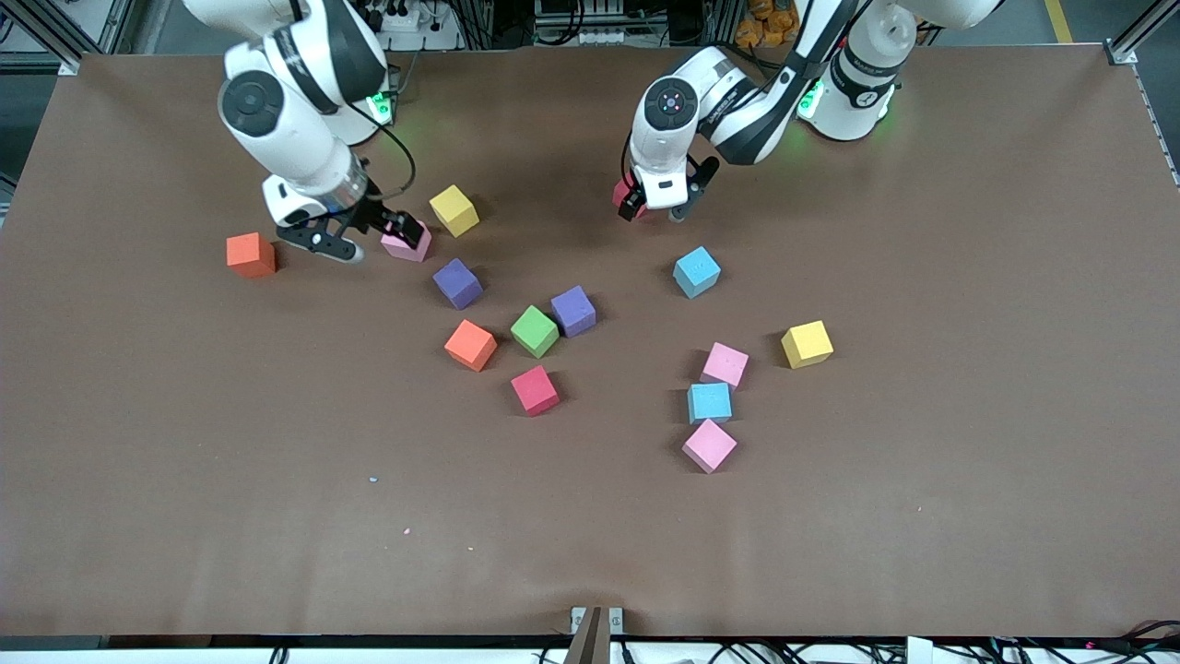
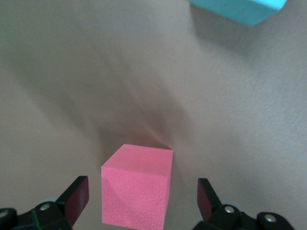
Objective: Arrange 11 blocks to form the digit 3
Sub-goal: 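Lift the red block with the left gripper while the right gripper grasps purple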
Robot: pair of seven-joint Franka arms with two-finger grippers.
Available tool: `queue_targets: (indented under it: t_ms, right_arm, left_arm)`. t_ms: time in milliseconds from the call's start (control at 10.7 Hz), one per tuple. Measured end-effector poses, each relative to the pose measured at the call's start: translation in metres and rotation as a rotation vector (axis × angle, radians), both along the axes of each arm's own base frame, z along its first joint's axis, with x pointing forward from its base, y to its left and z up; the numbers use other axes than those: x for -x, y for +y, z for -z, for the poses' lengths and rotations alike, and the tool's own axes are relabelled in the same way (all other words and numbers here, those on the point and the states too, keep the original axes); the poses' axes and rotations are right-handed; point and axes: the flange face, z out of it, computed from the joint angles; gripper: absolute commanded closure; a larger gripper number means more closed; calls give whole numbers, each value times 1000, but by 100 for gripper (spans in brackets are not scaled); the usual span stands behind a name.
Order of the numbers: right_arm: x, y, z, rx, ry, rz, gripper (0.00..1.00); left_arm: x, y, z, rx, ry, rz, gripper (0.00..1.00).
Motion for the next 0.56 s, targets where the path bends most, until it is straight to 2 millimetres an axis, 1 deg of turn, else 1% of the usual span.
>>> queue_targets:
  t_ms: [187,375,468,562]
  right_arm:
    - [-5,11,27,3,-3,142,0]
    - [-5,31,56,3,-8,308,0]
    - [-2,42,69,2,-9,368,0]
    - [0,50,79,1,-12,405,0]
  left_arm:
    - [11,-5,9,-6,8,10,0]
    - [17,-7,21,-17,23,19,0]
    - [22,-8,27,-19,29,26,0]
    - [24,-9,31,-18,31,29,42]
